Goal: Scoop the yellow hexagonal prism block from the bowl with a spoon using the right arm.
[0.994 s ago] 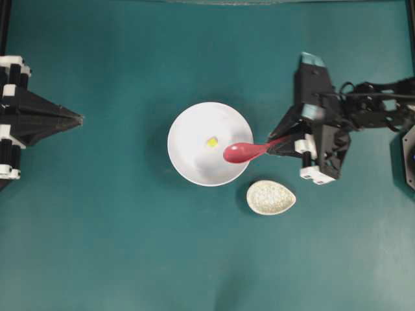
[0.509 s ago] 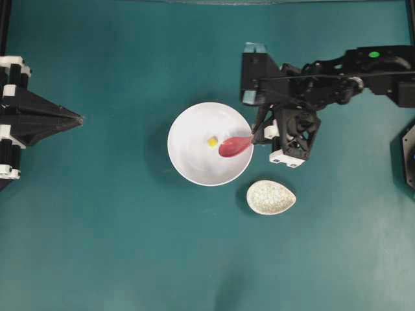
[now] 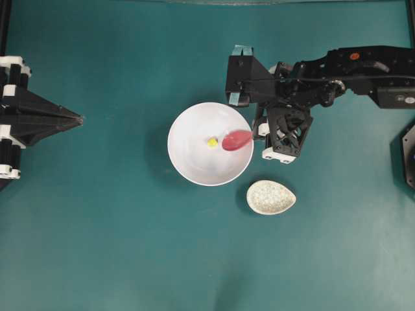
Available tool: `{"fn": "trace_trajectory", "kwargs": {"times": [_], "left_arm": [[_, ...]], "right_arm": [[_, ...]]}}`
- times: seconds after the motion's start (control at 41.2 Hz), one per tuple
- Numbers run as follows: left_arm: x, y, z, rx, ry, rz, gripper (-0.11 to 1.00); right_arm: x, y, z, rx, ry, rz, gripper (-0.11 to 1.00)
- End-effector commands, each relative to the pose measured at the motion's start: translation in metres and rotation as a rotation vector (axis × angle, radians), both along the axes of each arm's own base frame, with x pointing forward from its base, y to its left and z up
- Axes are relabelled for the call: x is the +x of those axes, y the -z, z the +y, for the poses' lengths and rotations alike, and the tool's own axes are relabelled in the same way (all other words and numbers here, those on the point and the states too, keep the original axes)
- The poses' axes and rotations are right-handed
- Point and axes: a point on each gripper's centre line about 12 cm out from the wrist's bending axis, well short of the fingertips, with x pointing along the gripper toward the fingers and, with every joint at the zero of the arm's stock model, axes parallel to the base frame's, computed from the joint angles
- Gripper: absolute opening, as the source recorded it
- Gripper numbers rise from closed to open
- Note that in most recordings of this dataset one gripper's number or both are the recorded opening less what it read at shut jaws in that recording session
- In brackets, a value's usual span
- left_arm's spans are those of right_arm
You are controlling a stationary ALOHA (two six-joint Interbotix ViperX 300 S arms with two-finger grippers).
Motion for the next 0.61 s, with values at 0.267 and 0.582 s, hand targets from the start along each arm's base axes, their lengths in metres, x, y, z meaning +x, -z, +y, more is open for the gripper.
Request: {"fn": "trace_trajectory", "kwargs": {"times": [0.267,0.582], "left_arm": [[0.002,-0.007,0.001,0.005,-0.002,-0.017,-0.01],[0.002,-0.007,0.001,0.006,-0.002,-0.017,-0.01]], "right_arm": [[0.016,-0.004,0.000,-0.024,0.000,-0.065,0.23],[0.026,0.001,0.000,-0.041,0.001,-0.101,0.23]]}}
